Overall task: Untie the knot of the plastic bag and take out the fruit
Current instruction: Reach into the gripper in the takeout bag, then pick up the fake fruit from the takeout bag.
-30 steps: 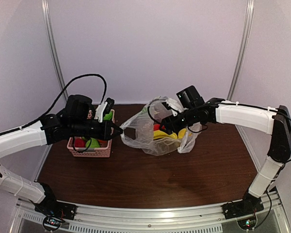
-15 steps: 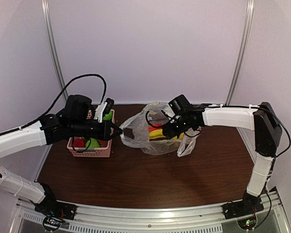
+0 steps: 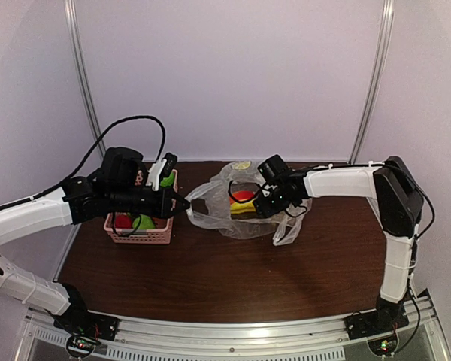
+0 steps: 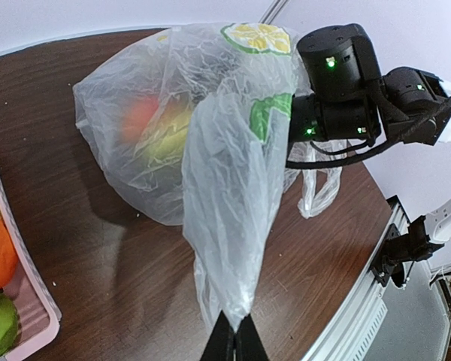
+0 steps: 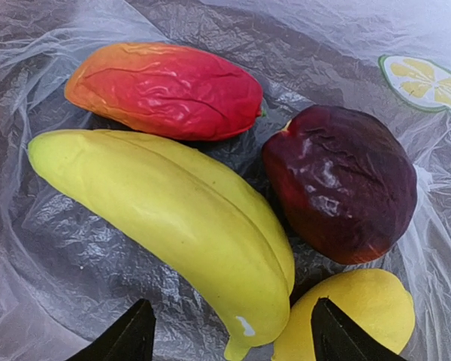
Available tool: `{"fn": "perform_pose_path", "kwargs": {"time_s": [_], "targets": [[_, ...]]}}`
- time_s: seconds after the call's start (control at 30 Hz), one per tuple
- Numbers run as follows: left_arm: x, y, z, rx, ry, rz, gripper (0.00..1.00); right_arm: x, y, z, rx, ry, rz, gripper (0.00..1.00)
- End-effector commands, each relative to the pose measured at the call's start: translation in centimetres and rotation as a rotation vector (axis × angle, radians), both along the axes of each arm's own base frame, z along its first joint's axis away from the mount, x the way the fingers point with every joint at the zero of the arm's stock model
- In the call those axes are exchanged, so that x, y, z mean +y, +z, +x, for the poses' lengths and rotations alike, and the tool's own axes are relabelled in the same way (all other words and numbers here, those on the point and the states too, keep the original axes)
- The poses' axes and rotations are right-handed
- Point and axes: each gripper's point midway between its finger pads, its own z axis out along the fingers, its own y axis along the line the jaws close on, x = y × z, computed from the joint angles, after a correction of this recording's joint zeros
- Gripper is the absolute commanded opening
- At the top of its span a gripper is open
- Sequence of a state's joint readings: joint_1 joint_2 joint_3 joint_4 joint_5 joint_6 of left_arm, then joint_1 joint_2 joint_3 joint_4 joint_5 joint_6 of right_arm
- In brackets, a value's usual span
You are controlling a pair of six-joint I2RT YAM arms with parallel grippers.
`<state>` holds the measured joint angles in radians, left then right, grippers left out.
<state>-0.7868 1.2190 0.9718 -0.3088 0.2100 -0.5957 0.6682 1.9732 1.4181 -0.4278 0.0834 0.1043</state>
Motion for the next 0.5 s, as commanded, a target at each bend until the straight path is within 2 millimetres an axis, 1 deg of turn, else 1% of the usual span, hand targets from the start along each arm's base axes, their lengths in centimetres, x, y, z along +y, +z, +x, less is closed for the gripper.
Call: {"fn": "perform_pose_path", "kwargs": {"time_s": [0.0,0.07,0.13,0.3,0.37,0.47], "targets": [[-0.5,0.6,0.2,-0.018,-0.015,-0.010,0.00,-0.3,-0.8,0.9,-0.007,-0.006,-0.018,0.72],[-0.5,0.5,0.2,-0.017,-0.014,-0.010,0.00,-0.2,-1.3,1.0,-0.002,-0.002,-0.015,0.68],[-0.6,0.6,0.2,-0.016,-0.014,-0.011,0.00,-0.1,-1.7,1.0,0.003,-0.001,-0.015,0.62],[-0.6,0.5,0.3,-0.014,-0.012,-0.008,0.00,-0.1,-2.2,1.1,0.007,0.007,-0.018,0.49],[-0.6,0.4,0.3,-0.013,-0.011,-0.008,0.00,-0.1,-2.2,1.1,0.007,0.009,-0.019,0.40],[-0.7,0.5,0.3,-0.014,-0.011,-0.010,0.00,-0.1,-2.2,1.1,0.006,0.007,-0.022,0.24]]}}
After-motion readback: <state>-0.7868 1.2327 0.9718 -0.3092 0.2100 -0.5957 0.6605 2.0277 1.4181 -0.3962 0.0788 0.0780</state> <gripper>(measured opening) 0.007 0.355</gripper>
